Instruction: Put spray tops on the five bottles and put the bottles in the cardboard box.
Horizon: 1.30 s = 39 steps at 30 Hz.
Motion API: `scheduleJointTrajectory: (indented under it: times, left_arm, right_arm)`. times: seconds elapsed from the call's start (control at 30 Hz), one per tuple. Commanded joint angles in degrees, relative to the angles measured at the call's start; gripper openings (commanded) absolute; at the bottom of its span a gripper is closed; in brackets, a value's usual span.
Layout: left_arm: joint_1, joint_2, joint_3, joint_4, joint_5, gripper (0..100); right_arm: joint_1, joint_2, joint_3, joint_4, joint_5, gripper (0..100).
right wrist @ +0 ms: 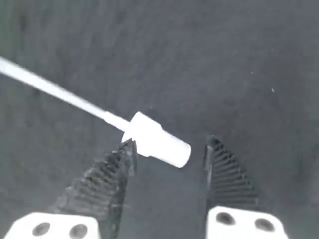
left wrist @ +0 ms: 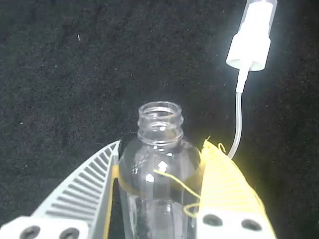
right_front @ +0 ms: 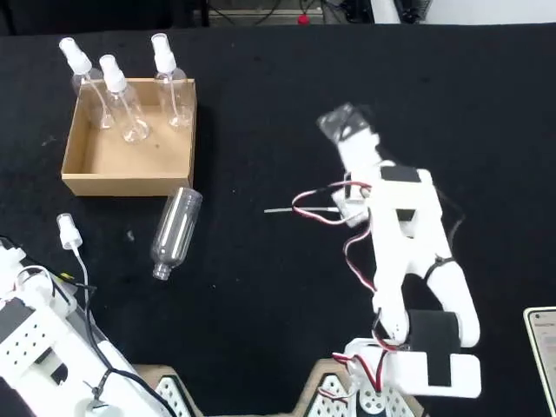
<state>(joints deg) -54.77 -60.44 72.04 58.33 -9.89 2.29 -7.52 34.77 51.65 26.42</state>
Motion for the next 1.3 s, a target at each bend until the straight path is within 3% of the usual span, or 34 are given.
scheduleJointTrajectory:
  times: [0.0, 0.1, 0.37, 0.47, 0.7, 0.9, 1.0, 1.13, 1.27]
  left_arm:
    - [0.4, -1.1, -1.1, -0.7, 0.2, 5]
    - [0.4, -1.1, -1.1, -0.7, 0.2, 5]
    - [0.4, -1.1, -1.0, -0.7, 0.2, 5]
    - [0.3, -1.1, -1.2, -0.7, 0.2, 5]
    - [0.1, -1.1, -1.2, -0.7, 0.2, 5]
    - [0.1, -1.1, -1.1, -0.7, 0.2, 5]
    - [0.1, -1.1, -1.2, -0.7, 0.2, 5]
    - [0.1, -1.1, -1.2, -0.7, 0.2, 5]
    - [0.1, -1.1, -1.2, -0.7, 0.2, 5]
  right_arm:
    - [-2.9, -1.7, -4.2, 0.7, -16.0, 11.5]
    - [-6.3, 1.6, -4.4, -0.6, -22.8, 0.9]
    - [-13.7, 7.9, -8.0, -1.1, -36.0, 17.5]
    - [-13.9, 10.3, -8.5, -1.7, -38.6, 18.8]
    - [-13.5, 16.3, -8.4, 1.8, -36.2, 18.8]
    - [-13.3, 8.8, -8.0, 10.5, -26.0, 18.8]
    - [-9.3, 3.6, -8.2, 12.9, -26.1, 18.8]
    - [-1.2, 0.4, -8.1, 12.0, -41.8, 18.9]
    - [-0.4, 4.1, -8.4, 11.9, -56.4, 19.1]
